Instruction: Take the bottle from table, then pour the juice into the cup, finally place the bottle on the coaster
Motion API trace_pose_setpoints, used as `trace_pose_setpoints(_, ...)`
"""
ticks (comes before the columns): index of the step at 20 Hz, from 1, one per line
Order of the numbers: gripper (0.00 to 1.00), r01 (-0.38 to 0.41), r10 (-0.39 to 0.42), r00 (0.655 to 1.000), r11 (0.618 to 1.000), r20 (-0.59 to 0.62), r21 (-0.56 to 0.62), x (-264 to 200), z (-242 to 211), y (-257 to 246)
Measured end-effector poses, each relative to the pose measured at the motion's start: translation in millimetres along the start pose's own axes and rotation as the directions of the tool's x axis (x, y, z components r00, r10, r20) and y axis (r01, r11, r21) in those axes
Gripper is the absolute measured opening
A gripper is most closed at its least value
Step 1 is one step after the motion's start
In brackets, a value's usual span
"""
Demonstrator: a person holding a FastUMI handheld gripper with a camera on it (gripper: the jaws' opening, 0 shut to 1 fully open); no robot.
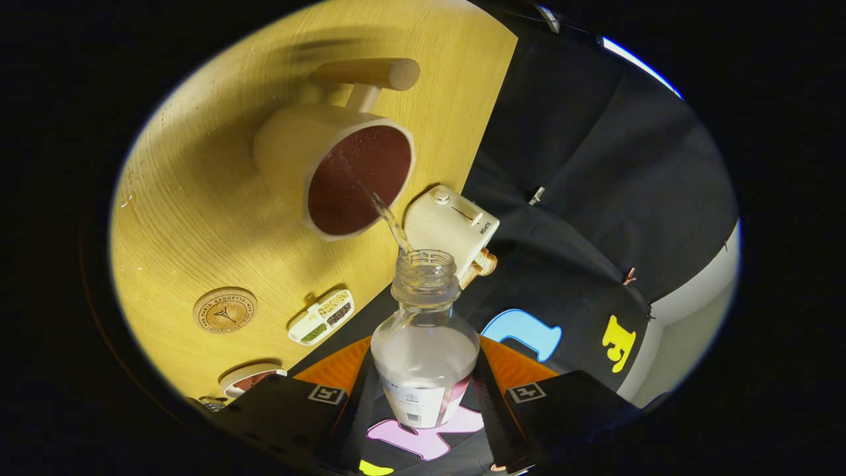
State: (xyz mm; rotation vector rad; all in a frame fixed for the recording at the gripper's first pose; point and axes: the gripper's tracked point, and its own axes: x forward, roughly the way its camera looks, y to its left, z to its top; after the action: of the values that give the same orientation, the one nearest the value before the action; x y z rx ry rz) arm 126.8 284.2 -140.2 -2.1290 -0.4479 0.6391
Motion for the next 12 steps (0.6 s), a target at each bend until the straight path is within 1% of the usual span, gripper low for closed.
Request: trace_pose_setpoints(12, 0.74, -0.012, 0.012, 1.0, 1.0, 0.002, -0.015, 3.9, 3.5, 2.2)
